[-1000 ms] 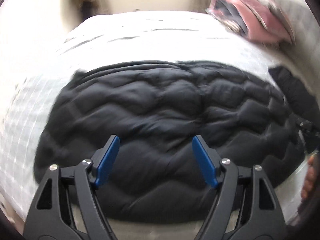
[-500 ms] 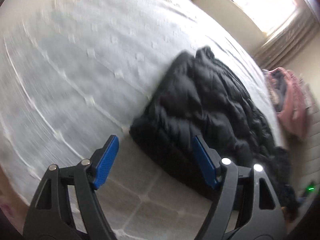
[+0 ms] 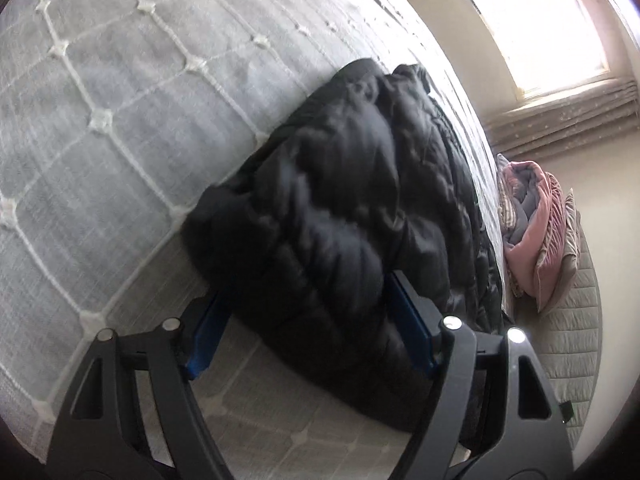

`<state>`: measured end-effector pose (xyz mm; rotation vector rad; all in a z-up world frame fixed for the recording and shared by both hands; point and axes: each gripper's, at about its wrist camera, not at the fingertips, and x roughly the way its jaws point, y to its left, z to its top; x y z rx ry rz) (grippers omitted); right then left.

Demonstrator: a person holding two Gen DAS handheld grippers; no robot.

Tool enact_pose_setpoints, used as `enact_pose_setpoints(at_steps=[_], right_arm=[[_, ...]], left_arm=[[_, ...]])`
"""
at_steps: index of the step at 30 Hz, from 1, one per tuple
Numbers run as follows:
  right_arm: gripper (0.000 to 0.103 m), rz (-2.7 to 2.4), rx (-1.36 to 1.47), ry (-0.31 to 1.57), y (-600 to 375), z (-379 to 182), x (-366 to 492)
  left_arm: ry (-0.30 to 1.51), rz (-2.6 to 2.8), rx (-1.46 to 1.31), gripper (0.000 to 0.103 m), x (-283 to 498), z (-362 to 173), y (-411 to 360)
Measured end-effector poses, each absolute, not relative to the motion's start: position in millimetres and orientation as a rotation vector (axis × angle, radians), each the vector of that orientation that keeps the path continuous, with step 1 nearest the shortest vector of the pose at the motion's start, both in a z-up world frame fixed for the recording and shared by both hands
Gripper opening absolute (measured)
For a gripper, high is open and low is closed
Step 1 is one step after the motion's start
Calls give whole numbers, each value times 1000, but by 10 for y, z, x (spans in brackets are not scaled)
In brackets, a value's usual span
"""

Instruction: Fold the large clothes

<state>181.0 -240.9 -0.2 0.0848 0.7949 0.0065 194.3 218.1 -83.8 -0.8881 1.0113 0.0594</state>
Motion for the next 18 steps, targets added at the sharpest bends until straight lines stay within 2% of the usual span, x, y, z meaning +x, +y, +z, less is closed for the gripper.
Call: enact_pose_setpoints(at_steps=[3, 5, 7, 11, 18], right_arm=[[87, 12, 81, 798, -2400, -15, 1817], [87, 9, 80, 807, -2406, -38, 1831], [87, 2, 78, 816, -2422, -58, 1843], [87, -6, 106, 825, -2511, -61, 1859], [87, -25, 205, 806, -2752, 6, 1826]], left_arm=[[980, 84, -820, 55, 1988, -750, 2062], [946, 95, -800, 30, 1987, -699, 2025], [878, 94, -821, 22, 1939, -588, 2015], [726, 82, -688, 17, 1826, -171, 1855], [505, 27, -372, 15, 1703, 501, 1251]])
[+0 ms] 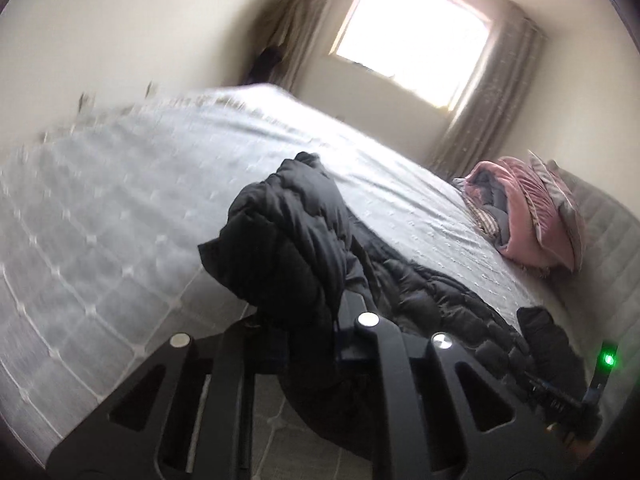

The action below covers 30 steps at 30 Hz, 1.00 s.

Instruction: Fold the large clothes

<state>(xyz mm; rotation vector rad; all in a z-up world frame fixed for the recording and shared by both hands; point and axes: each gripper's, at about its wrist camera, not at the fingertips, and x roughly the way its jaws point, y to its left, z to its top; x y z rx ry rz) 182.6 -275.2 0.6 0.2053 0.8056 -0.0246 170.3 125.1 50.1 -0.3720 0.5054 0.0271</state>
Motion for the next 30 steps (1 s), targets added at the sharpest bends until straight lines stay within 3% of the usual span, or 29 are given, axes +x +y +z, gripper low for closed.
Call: enact_pose_setpoints(at_steps=[10, 18, 25, 30], right_arm=[[87, -289, 504, 791, -4009, -4, 1576], [87, -369, 907, 778, -4767, -315, 1234], [87, -372, 975, 741, -4854, -300, 1127], [87, -374, 1009, 745, -4987, -365, 1085]], left_arm=[[321, -151, -96, 15, 1538, 1234, 378], [289, -373, 234, 15, 1444, 1403, -843], [452, -533, 364, 15, 1479, 1077, -2015], [672, -725, 305, 17, 1618, 479, -2564]])
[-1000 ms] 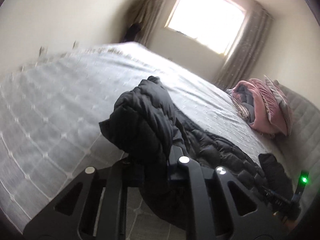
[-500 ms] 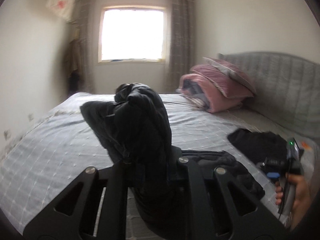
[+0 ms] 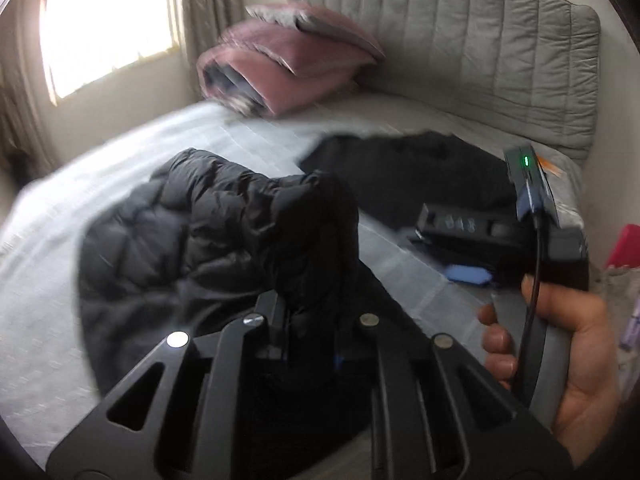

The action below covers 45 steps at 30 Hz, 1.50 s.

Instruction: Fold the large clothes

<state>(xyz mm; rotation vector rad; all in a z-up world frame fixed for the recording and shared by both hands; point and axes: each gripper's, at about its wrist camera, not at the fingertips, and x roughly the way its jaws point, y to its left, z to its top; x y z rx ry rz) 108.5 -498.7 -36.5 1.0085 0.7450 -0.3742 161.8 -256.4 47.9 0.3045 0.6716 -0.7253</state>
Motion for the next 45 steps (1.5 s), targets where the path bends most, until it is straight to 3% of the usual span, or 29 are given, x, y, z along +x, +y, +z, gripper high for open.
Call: enact_pose_setpoints(at_steps=[6, 8, 10, 13, 19, 24, 29, 31, 32, 33, 36, 40, 45], right_arm=[[87, -313, 1010, 759, -4973, -365, 1091], [87, -288, 995, 743, -4968, -311, 1091], [87, -237, 1009, 699, -4963, -242, 1096], [87, -136, 1044, 630, -4932, -121, 1085], [87, -27, 881, 706, -4563, 31, 1358], [87, 70, 817, 772, -4303, 100, 1556], [86, 24, 717, 821, -4139, 119, 1726], [61, 26, 646, 812, -4049, 177, 1704], [34, 22, 601, 805, -3991, 214, 1688], [26, 27, 574, 788, -3951, 267, 1650], [16, 54, 532, 714, -3940, 446, 1372], [14, 93, 522, 640, -3919, 654, 1051], [16, -35, 536, 830, -4092, 103, 1005]], left_arm=[[778, -898, 196, 29, 1560, 202, -2500], [815, -991, 111, 46, 1557, 287, -2356], [836, -1060, 53, 52, 1510, 393, -2222], [840, -1107, 5, 52, 1389, 559, -1999], [856, -915, -41, 56, 1508, 634, -1350], [929, -585, -104, 56, 1828, 410, -784], [935, -379, -20, 56, 1907, 213, -753], [935, -375, -8, 56, 1898, 171, -828], [934, -374, -3, 56, 1939, 185, -873], [932, -374, -2, 56, 1940, 176, -892], [940, -388, -28, 56, 1958, 182, -859], [947, -394, -51, 56, 2024, 156, -784], [981, -418, -62, 56, 2118, 55, -781]])
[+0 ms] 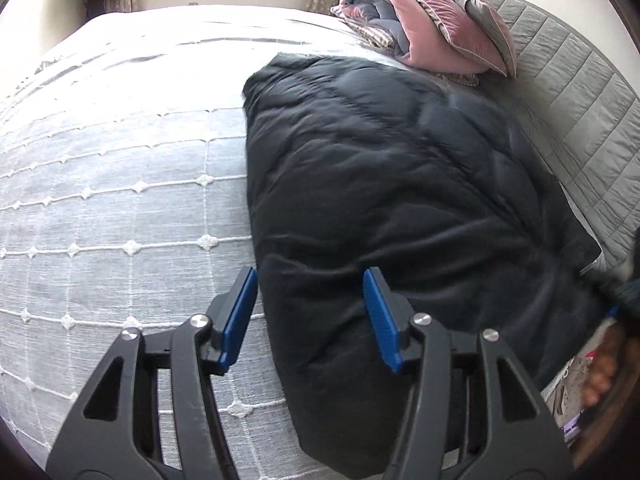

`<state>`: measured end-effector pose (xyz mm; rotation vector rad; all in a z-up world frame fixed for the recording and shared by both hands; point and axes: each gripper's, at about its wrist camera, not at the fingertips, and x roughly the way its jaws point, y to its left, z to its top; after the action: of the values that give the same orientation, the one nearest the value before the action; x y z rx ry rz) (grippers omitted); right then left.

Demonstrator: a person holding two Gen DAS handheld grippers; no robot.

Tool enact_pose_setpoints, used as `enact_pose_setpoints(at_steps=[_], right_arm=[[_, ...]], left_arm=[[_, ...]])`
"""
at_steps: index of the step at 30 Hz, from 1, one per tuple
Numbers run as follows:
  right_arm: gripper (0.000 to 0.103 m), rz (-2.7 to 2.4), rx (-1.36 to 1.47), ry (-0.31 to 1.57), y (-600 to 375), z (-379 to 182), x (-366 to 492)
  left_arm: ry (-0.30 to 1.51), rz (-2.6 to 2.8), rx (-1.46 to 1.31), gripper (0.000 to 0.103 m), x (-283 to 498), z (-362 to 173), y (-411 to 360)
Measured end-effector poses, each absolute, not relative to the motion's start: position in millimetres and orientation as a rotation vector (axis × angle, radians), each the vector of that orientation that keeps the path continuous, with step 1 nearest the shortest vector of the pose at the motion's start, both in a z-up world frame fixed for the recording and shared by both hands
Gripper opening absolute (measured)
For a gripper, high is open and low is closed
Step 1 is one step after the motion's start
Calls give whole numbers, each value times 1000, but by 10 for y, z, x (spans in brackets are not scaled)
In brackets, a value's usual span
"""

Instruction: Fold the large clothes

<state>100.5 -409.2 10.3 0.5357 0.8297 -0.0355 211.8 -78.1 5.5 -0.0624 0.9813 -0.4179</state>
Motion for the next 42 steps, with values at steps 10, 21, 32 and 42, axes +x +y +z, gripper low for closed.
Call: enact_pose_setpoints(at_steps=[10, 21, 32, 42], right_arm=[[70, -75, 677, 868, -4436, -242, 1065], [92, 2, 779, 906, -4571, -449, 1306], [75, 140, 905, 898, -4601, -669, 1428], [27, 226, 869, 832, -4147, -363, 1598]], left_arm=[[1022, -404, -99, 68, 2229, -73, -746], [1155, -522, -380, 84, 2371, -383, -482], [1204, -658, -648, 89, 2366, -677, -558], [1047, -609, -642, 38, 2384, -246, -255]])
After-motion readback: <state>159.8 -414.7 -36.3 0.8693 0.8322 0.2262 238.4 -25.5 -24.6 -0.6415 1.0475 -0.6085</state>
